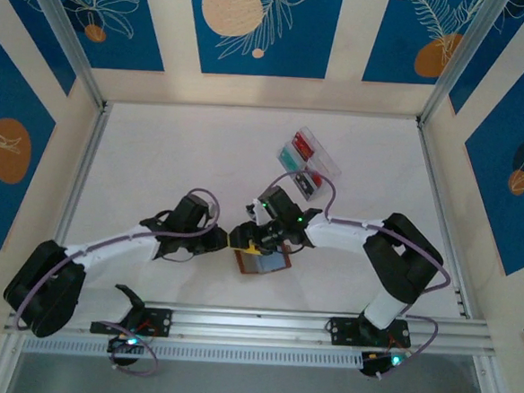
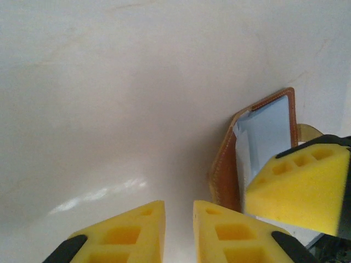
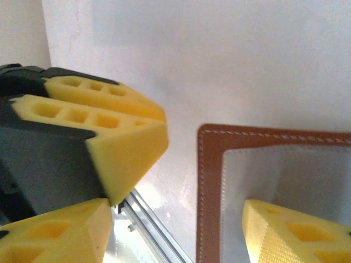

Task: Put the credit cards into the card holder
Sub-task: Flip over the card slot in the card holder.

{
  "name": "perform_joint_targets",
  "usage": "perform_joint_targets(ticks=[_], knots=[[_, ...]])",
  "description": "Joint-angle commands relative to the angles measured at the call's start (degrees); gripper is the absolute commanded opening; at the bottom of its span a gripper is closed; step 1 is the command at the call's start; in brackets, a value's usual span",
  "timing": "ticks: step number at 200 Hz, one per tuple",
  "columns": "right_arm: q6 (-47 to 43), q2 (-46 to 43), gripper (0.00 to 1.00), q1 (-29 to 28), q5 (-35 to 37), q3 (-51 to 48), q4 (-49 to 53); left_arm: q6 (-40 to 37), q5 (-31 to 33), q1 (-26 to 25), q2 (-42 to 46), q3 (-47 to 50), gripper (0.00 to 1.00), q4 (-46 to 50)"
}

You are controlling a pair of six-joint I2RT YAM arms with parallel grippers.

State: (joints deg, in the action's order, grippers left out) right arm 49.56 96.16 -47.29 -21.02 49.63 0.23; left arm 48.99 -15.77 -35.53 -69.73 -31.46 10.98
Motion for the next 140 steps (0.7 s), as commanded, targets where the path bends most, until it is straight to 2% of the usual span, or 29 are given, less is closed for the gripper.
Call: perform_joint_targets(ticks=[1,26,43,57,67,86,118,140], knots=[[1.77,3.95,0.64,-0.69,0.18,0.55,-1.65,-1.00,-6.07,2.76,4.68,-0.72,0.20,3.55],[1.62,6.82,0.61,-0.71,-0.58,1.33,-1.66,-3.73,-6.25,3.52,6.48,-3.69,0.21,8.89],[1.49,7.27,0.58,-0.81,-0.52,1.53,-1.29,-4.45,-9.18,3.34,4.75,-4.92,0.21,8.71],[1.84,6.65,0.52,-0.46,-1.46,1.07,-1.86,-4.02,-9.45,2.84,2.95,-5.32,0.19,8.53],[1.85,6.28,0.51,-0.52,-2.13,1.01,-1.95,-3.63,-9.20,2.36,1.84,-5.43,0.19,8.18],[2.95,7.10,0.50,-0.11,-4.44,1.44,-2.67,-1.65,-9.79,1.94,1.23,-4.41,0.13,5.80],[4.34,9.93,0.39,0.50,-4.39,4.22,0.47,1.80,-7.83,0.26,5.30,-1.32,0.05,4.77],[6.14,11.12,0.30,1.36,-4.65,4.99,0.56,1.91,-7.00,0.15,7.45,-0.74,0.01,7.33]])
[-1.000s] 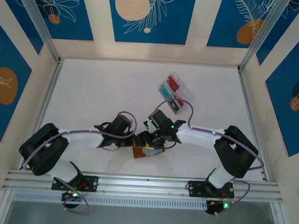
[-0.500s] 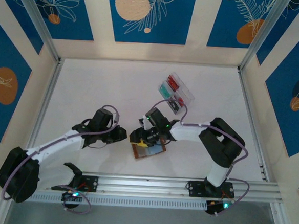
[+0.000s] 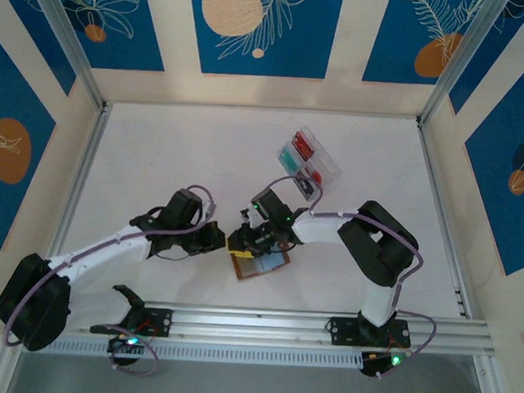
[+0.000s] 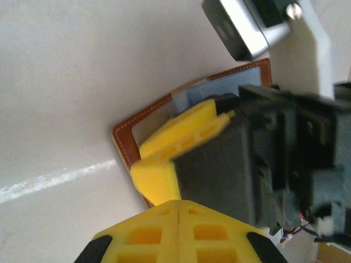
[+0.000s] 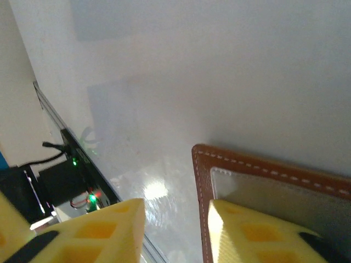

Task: Put the credit cards into the card holder
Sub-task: Flip over the card slot in the card holder.

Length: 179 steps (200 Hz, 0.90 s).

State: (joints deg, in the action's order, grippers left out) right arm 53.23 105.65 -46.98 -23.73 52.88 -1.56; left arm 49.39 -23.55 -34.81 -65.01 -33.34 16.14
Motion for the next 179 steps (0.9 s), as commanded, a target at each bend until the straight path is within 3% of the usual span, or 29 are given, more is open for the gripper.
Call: perform_joint_targets(ticks=[1,15,62,151,179], knots=[[2.57,1.69,0.30,1.17,-1.98,1.76,2.40,1.51,0.79,-0.59,2.80,1.12,0.01,2.29],[3.42,2.45,0.25,1.90,-1.90,2.24,2.67,1.38,0.41,-0.71,2.92,1.59,0.00,2.99],[6.39,5.75,0.21,4.96,-2.11,3.68,1.66,0.84,0.18,-3.19,3.65,2.49,0.00,3.98],[7.82,8.44,0.21,6.72,-3.69,8.49,4.18,1.41,4.16,-10.67,-15.15,-2.33,0.00,-8.66],[7.16,8.36,0.21,6.77,-4.30,8.90,5.33,2.79,5.97,-10.81,-15.76,-1.85,0.00,-12.12]])
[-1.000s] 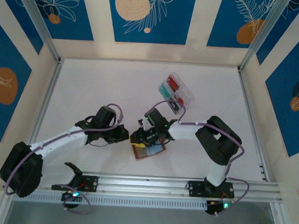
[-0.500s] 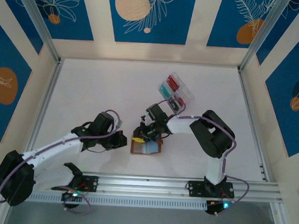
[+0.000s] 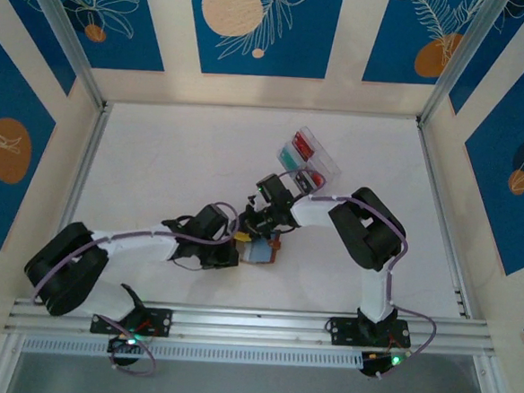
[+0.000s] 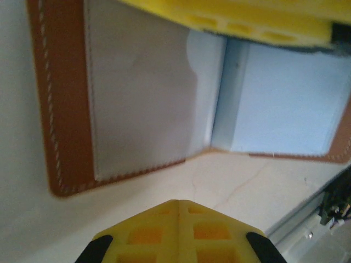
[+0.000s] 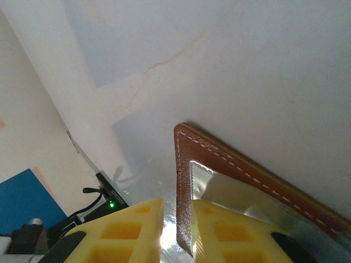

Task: Put the credit cards into the card holder
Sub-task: Flip over the card slot in the card holder.

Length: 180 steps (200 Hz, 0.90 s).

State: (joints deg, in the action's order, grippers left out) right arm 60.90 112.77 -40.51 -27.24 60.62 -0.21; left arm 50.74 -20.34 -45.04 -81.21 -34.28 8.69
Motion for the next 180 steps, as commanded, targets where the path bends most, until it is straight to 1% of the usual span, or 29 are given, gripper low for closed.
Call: perform_joint_targets(ticks=[1,26,43,90,129,153,180], knots=[[-0.50,1.23,0.22,0.34,-0.83,1.19,4.16,1.41,2.89,-0.58,0.61,-0.94,0.00,-4.65],[-1.06,1.04,0.22,0.48,-0.97,1.25,5.15,1.84,8.31,-0.58,5.28,0.51,0.00,-3.15],[-1.30,1.04,0.22,0.69,-1.29,1.34,5.57,1.73,10.84,-0.58,5.84,0.81,0.00,-2.95],[-1.33,0.96,0.22,1.09,-1.66,1.96,6.88,0.25,11.68,-0.58,0.95,0.62,0.00,-5.89],[-1.92,1.23,0.22,0.97,-2.19,2.72,7.67,-0.11,13.77,-0.59,-1.57,3.43,0.00,-10.70],[-3.07,1.47,0.24,0.79,-2.91,4.45,8.68,-1.05,15.34,-0.59,-3.37,4.55,0.00,-10.82],[-7.24,0.49,0.30,0.61,-2.24,9.52,14.48,-1.94,15.95,-0.56,-3.98,6.07,0.00,-10.79]])
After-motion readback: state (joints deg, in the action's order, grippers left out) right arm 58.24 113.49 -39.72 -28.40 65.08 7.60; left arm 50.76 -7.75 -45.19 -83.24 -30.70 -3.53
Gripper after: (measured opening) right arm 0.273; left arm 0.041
